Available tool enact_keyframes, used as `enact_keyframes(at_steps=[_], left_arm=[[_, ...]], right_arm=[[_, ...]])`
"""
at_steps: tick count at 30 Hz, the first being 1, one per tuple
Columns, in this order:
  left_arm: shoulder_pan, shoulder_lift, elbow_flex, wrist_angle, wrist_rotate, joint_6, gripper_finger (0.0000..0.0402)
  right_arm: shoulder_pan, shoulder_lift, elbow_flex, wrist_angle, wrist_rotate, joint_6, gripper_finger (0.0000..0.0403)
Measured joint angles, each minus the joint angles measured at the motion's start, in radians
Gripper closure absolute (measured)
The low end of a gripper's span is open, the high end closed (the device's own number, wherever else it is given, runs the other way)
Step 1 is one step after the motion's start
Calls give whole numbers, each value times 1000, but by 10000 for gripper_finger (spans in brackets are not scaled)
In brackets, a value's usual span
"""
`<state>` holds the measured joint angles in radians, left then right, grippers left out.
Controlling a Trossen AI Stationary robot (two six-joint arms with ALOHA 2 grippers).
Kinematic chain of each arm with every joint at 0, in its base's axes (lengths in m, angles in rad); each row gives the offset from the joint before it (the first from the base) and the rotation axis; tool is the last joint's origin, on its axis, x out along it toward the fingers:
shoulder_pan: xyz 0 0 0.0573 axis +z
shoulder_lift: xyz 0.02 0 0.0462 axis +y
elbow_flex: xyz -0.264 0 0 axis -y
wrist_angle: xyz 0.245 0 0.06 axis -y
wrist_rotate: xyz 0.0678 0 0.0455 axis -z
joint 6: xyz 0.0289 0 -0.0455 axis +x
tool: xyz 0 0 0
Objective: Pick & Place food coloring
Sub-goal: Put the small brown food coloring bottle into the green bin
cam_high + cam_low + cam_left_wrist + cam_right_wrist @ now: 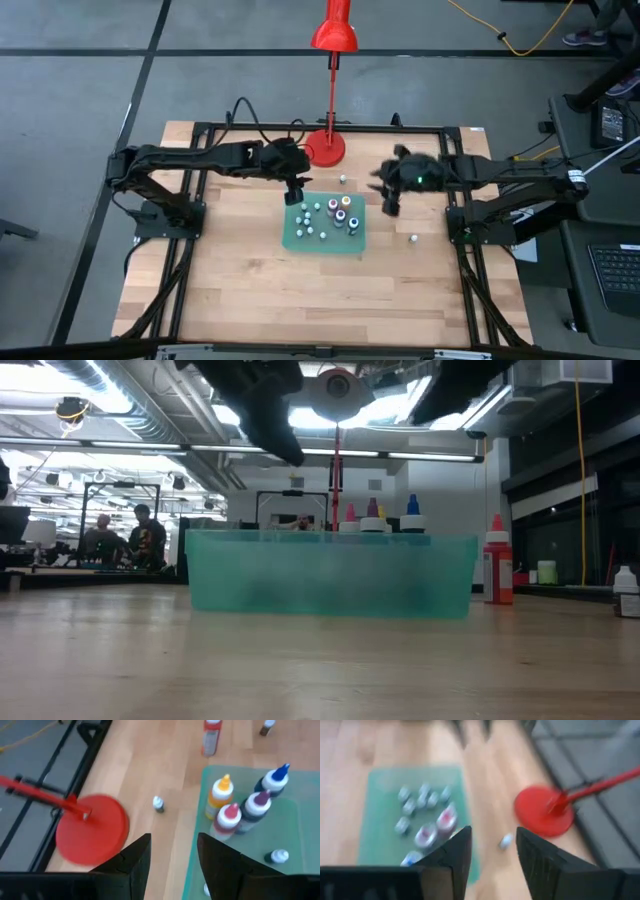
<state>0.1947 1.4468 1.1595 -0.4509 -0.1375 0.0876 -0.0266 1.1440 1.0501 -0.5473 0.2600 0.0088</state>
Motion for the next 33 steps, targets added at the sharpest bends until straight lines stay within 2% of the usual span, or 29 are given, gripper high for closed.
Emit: enact_keyframes(at_steps=[3,6,10,13,17,21,24,27,30,33], left_arm=[[0,-9,0,-53,-8,-5,245],[-3,-10,-2,-107,-8,-6,245],[-4,-10,-29,-117,-2,-6,245],[-3,-10,-41,-117,-4,-11,245],[-3,-10,-42,-104,-9,-11,245],[-3,-10,-42,-75,-21,24,245],[-3,-10,-42,-65,-22,54,245],[-3,-10,-42,-57,-22,65,245],[-3,-10,-42,-52,-22,64,245],[-5,-10,-42,-44,-17,52,245]], right_arm=[[96,-2,21,-154,9,113,247],[223,-2,46,-304,69,277,248],[400,-2,73,-450,147,577,257],[512,3,73,-539,159,838,266],[609,39,73,-672,132,1118,278],[640,74,73,-751,99,1283,277],[640,89,73,-771,66,1335,255],[631,90,37,-754,19,1390,211],[614,90,-52,-743,-67,1460,156],[584,91,-163,-641,-152,1468,113]])
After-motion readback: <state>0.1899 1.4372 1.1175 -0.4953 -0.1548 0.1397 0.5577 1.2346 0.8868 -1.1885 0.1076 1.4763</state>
